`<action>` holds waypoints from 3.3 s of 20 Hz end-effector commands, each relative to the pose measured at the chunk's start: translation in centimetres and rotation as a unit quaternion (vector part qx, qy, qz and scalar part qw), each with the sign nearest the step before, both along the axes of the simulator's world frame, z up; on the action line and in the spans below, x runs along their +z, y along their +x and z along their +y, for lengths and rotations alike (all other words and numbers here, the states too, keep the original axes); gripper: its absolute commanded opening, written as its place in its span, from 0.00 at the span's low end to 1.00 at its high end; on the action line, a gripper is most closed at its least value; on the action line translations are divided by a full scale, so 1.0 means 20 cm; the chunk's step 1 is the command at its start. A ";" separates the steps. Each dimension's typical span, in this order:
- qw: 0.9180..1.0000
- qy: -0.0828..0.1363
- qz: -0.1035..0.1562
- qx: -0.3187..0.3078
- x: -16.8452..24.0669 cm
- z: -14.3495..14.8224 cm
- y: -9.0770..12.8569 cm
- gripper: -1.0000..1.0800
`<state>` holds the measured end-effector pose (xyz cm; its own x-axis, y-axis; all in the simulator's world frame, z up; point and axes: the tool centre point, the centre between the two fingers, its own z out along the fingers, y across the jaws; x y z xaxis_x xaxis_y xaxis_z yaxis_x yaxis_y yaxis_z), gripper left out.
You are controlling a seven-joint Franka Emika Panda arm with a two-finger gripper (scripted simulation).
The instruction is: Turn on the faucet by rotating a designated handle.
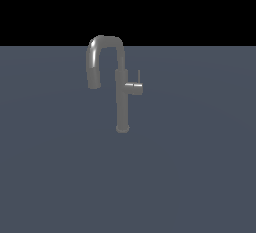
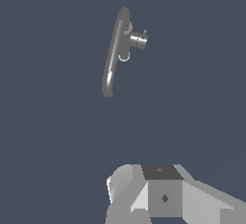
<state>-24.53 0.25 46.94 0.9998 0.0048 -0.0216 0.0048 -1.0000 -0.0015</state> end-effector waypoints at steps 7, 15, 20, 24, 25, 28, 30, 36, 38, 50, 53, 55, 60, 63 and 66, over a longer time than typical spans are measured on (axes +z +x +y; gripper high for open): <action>1.000 0.008 0.006 -0.008 0.00 0.00 0.02 0.00; 0.997 0.043 0.035 -0.046 -0.02 0.01 0.13 0.00; 0.991 0.081 0.066 -0.086 -0.05 0.01 0.24 0.00; 0.980 0.119 0.097 -0.126 -0.09 0.00 0.35 0.00; 0.977 0.129 0.105 -0.136 -0.10 0.00 0.38 0.00; 0.965 0.158 0.128 -0.167 -0.13 -0.01 0.46 0.00; 0.955 0.178 0.144 -0.188 -0.16 -0.02 0.52 0.00; 0.918 0.240 0.193 -0.251 -0.25 -0.06 0.69 0.00; 0.902 0.261 0.209 -0.272 -0.29 -0.07 0.74 0.00; 0.788 0.375 0.298 -0.388 -0.56 -0.17 1.01 0.00; 0.753 0.401 0.318 -0.414 -0.64 -0.19 1.06 0.00; 0.729 0.417 0.331 -0.430 -0.69 -0.20 1.09 0.00; 0.662 0.457 0.362 -0.470 -0.84 -0.23 1.16 0.00; 0.620 0.479 0.379 -0.492 -0.93 -0.24 1.19 0.00; 0.576 0.499 0.395 -0.513 -1.02 -0.24 1.22 0.00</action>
